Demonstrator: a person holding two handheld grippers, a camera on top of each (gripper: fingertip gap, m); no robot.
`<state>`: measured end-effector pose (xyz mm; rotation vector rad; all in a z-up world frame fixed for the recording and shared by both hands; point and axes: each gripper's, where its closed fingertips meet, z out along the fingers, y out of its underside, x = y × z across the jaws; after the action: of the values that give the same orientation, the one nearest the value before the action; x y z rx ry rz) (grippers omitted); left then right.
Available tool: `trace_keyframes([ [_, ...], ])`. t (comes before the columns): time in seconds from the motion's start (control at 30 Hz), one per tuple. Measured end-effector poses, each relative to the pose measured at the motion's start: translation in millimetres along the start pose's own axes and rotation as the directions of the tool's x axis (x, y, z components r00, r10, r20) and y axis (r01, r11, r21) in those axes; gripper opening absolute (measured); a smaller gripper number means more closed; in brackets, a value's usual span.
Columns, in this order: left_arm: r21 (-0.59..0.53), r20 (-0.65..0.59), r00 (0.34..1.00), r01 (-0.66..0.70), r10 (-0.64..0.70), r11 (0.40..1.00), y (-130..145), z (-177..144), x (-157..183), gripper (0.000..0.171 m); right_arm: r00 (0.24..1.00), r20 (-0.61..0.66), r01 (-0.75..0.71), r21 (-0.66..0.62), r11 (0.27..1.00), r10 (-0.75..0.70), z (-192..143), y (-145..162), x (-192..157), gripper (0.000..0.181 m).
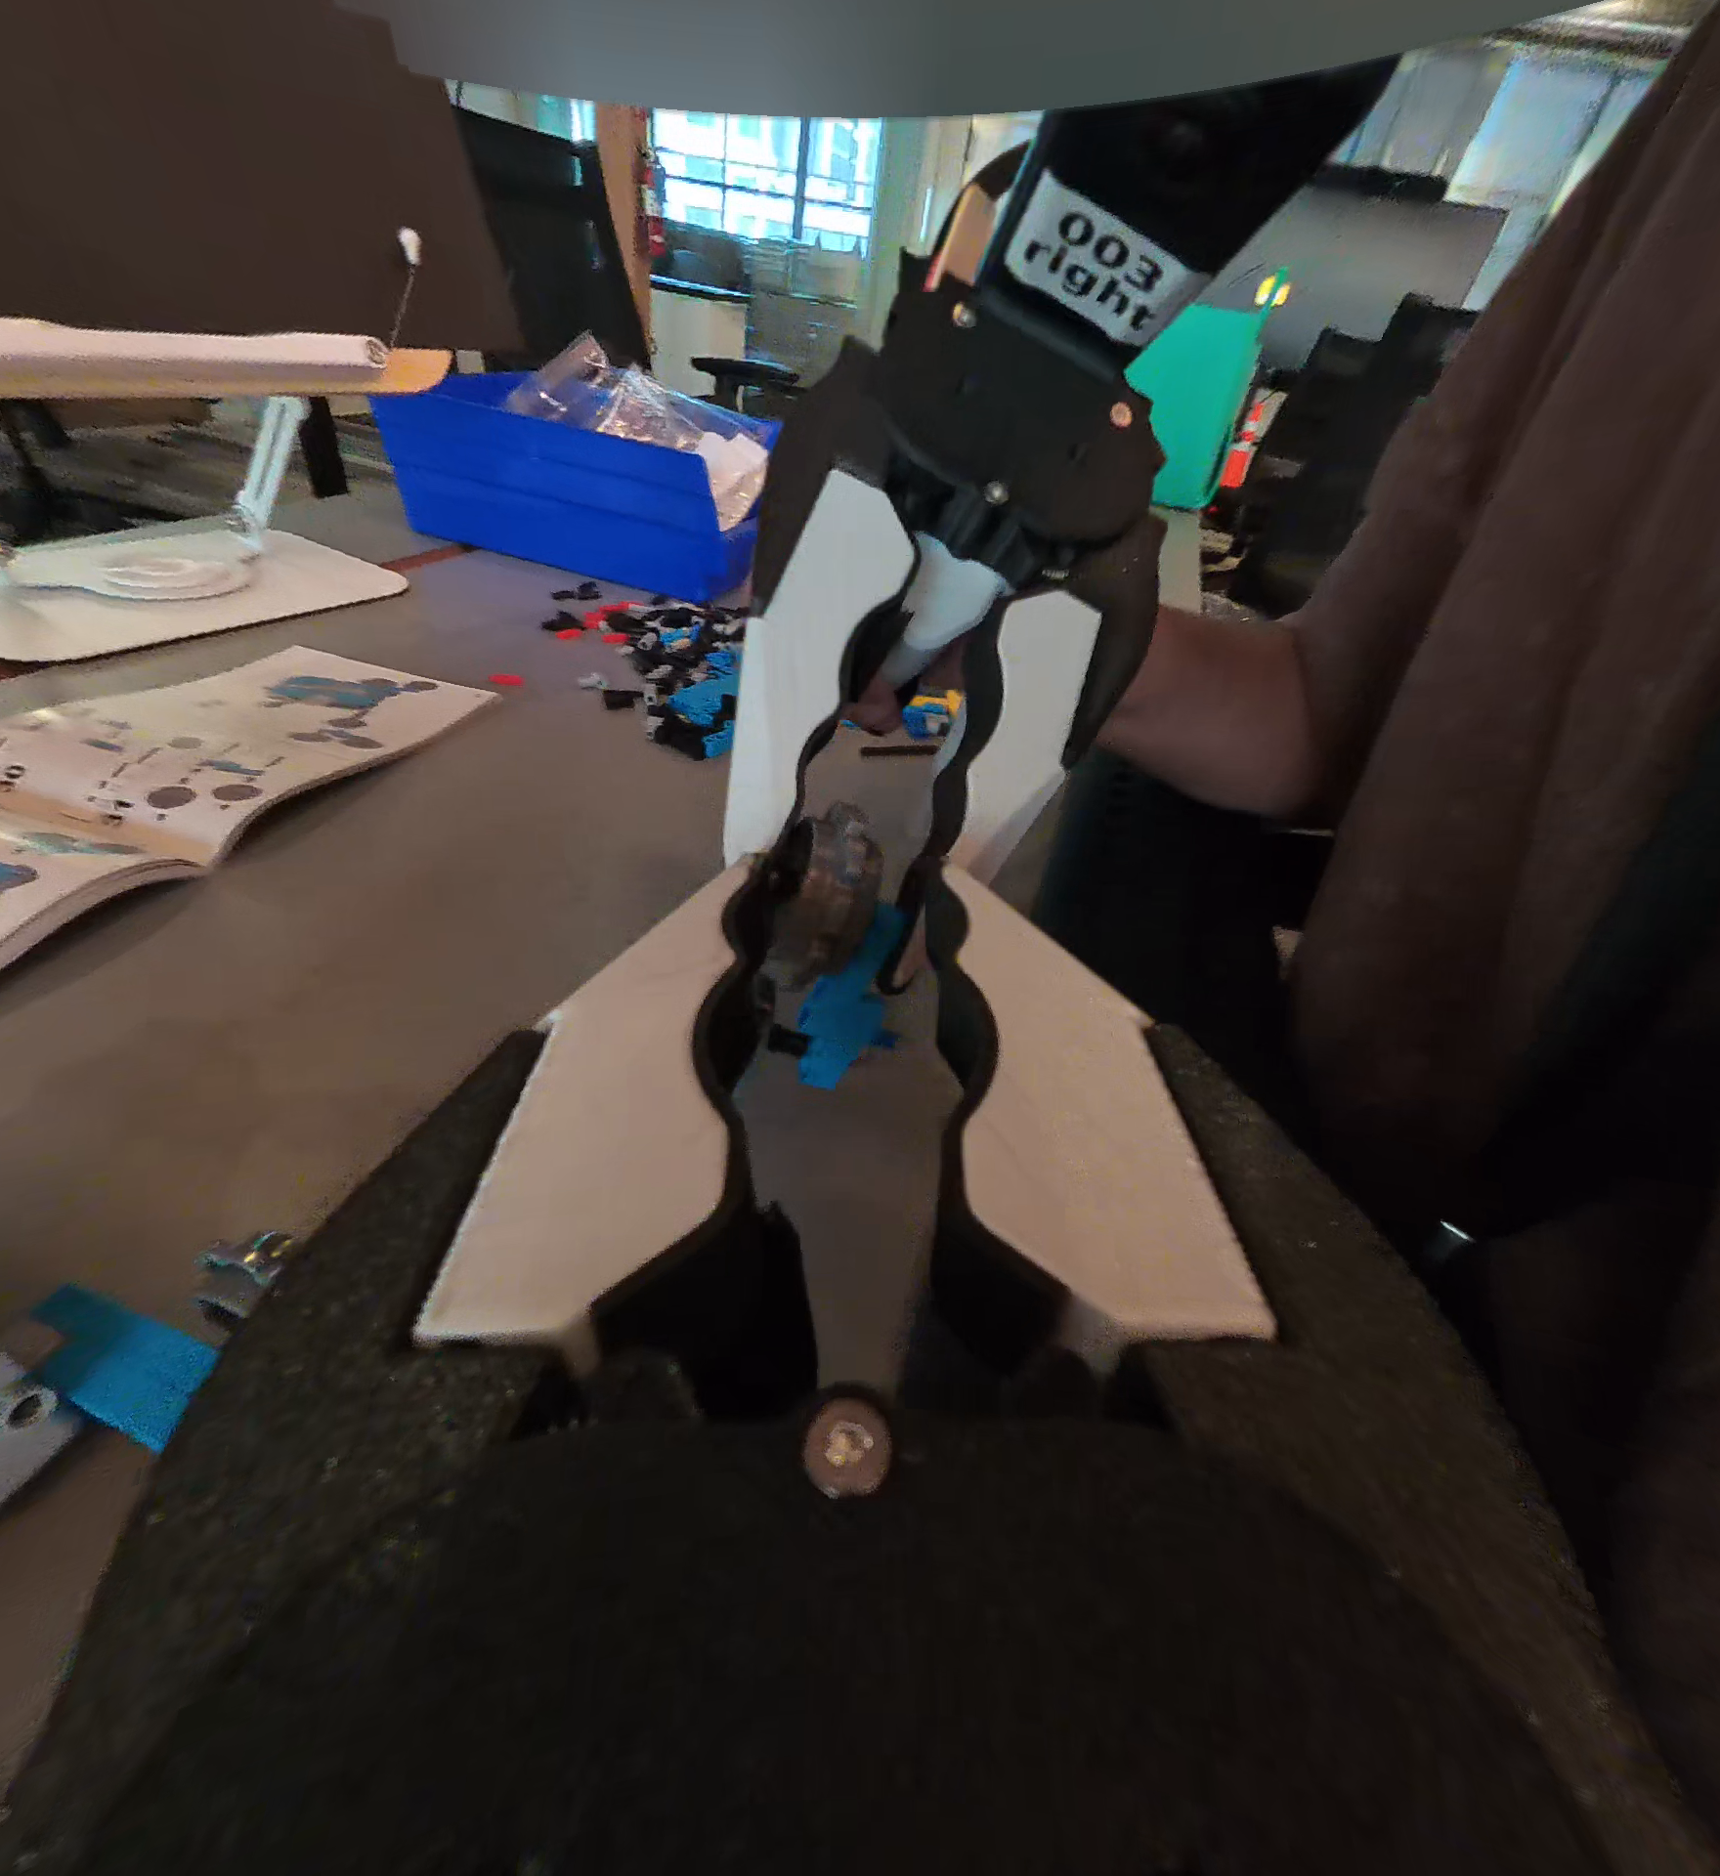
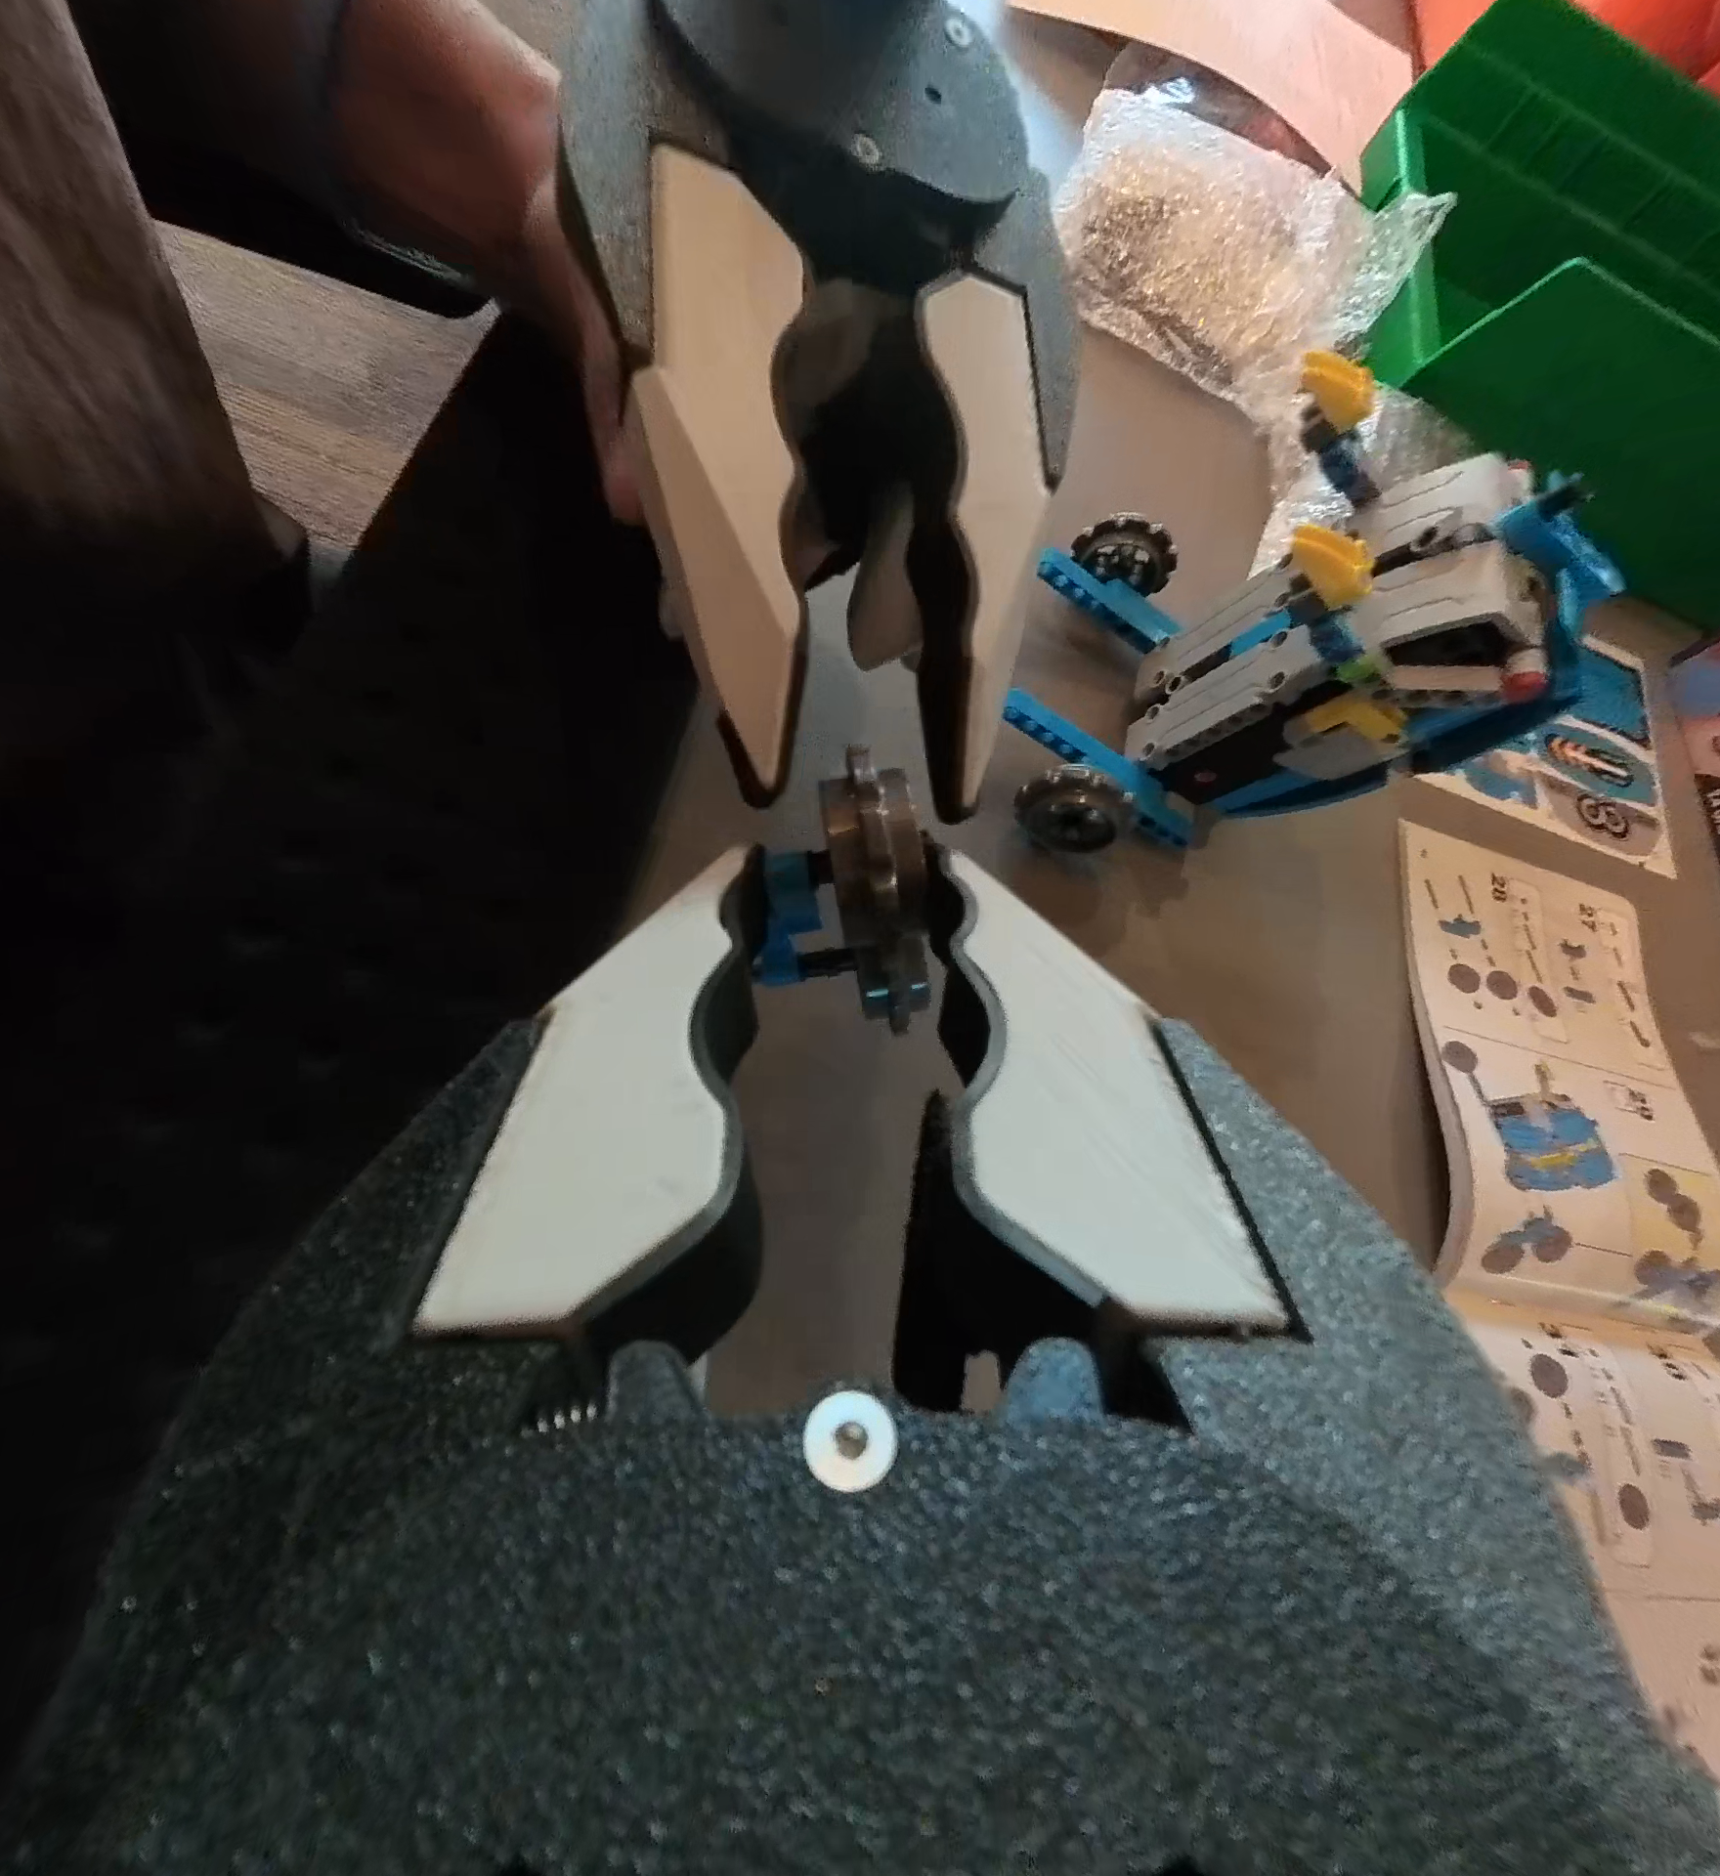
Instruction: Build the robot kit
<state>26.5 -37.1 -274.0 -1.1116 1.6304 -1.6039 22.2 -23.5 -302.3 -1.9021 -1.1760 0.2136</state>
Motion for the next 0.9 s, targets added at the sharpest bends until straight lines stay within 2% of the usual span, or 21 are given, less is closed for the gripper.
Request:
trace_keyframes([
  [0.1,-0.015,-0.031,0.999,-0.018,0.017,1.0,2.3,1.6,6.3,0.028,1.0,-0.009,0.026,-0.015,1.0,-0.027,2.1,1.7,-0.9,0.032],
  [0.33,-0.035,0.013,1.0,-0.019,0.019,0.999,4.7,2.2,1.0,0.034,0.999,-0.024,0.037,-0.003,0.999,-0.037,0.7,-0.6,0.2,0.032],
  [0.57,-0.038,0.05,0.998,-0.027,0.029,0.999,4.7,2.0,-3.1,0.023,1.0,-0.014,0.01,0.007,1.0,-0.01,-0.1,-2.4,0.2,0.032],
  [0.9,-0.048,0.109,0.993,-0.031,0.036,0.998,5.7,1.6,-8.5,0.02,0.999,-0.019,-0.031,0.012,0.999,0.032,1.5,-3.2,3.4,0.031],
])
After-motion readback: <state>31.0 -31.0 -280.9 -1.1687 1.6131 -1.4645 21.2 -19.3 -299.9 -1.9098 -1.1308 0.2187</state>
